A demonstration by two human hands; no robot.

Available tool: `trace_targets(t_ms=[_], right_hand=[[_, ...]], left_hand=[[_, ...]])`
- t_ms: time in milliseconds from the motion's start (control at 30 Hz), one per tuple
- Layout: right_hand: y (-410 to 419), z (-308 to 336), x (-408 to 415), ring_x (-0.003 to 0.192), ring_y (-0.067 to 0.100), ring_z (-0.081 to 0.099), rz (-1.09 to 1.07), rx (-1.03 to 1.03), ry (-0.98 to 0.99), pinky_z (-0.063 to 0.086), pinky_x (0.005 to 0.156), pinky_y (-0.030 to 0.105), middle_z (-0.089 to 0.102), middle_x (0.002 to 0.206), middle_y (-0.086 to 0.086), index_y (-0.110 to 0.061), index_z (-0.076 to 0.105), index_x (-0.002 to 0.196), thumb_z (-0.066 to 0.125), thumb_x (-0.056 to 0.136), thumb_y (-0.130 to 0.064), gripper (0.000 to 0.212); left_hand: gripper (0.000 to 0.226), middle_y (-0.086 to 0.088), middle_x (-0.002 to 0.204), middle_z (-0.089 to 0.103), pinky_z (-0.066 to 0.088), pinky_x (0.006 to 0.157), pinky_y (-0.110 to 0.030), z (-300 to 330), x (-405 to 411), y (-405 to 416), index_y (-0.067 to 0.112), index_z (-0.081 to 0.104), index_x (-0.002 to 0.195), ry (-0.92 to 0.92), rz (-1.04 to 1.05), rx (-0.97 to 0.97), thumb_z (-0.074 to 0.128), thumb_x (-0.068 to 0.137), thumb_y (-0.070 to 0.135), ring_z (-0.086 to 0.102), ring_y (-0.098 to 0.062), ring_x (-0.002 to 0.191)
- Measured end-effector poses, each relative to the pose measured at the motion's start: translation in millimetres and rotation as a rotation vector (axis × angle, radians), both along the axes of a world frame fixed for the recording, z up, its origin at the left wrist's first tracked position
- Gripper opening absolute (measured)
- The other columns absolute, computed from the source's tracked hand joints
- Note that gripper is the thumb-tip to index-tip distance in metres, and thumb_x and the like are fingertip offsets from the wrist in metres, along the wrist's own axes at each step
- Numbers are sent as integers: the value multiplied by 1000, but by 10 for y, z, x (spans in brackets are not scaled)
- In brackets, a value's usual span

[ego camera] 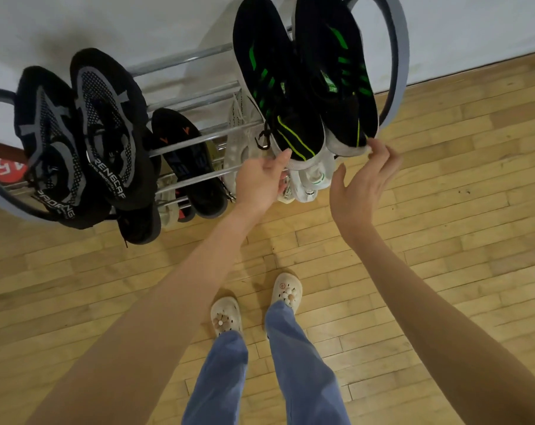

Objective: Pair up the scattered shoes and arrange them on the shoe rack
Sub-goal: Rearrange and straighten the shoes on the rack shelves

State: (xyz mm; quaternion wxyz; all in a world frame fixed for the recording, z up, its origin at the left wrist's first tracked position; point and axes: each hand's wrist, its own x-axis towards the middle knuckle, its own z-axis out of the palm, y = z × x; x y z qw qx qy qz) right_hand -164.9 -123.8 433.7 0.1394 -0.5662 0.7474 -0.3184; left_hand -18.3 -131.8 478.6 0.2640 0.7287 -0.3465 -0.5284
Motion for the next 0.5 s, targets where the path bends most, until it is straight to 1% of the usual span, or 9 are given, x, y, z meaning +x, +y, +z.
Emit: trace_targets(t_ms=[67,100,167,200,267,333,433,500], right_hand=[[148,-92,19,108,32,46,15,32,-23,40,92,29,43,119,19,4,46,119,53,79,-5,41],[226,-152,25,107,31,46,28,63,-33,41,92,32,44,117,19,4,47,117,52,80,-5,38],[388,-279,44,108,32,45,53,123,-33,40,93,32,45,118,19,4,48,115,54,81,-3,36],[465,-346,56,110,32,45,62,153,-29,38,94,31,44,119,20,4,48,117,55,81,-2,37],[586,-490,101,118,35,41,92,217,-37,32,99,28,41,124,22,5,45,123,58,81,-2,45],[651,-641,162,126,36,35,127,273,-35,27,103,29,34,133,23,5,37,134,61,83,-7,58],[692,-872,230,134,37,27,137,306,-23,26,109,36,23,144,23,1,25,145,65,83,-12,74],[673,-1022,262,136,39,25,136,285,-27,28,110,42,18,148,25,-3,20,148,66,84,-16,80]], left_hand=[[45,-18,81,71,56,71,-39,-61,52,128,8,64,77,-35,-30,-23,44,98,42,68,-29,70],[46,-16,82,71,56,71,-39,-114,76,210,6,64,81,-49,-43,-25,40,100,40,68,-29,73],[33,-8,86,70,57,73,-36,-248,127,397,11,63,89,-62,-80,5,40,101,30,67,-22,75],[26,-6,89,70,58,76,-38,-333,162,487,11,63,95,-66,-98,27,42,101,26,67,-19,76],[21,-4,95,70,57,82,-41,-504,251,641,10,62,108,-80,-128,37,46,98,20,66,-16,82],[24,-5,102,69,55,86,-39,-691,362,756,10,60,116,-135,-152,0,50,96,18,65,-16,91],[30,-4,112,65,49,83,-26,-920,505,839,9,58,123,-244,-188,-92,53,95,19,59,-12,94],[33,-5,117,60,49,89,-27,-1049,569,834,8,55,125,-313,-220,-205,55,94,20,57,-11,100]])
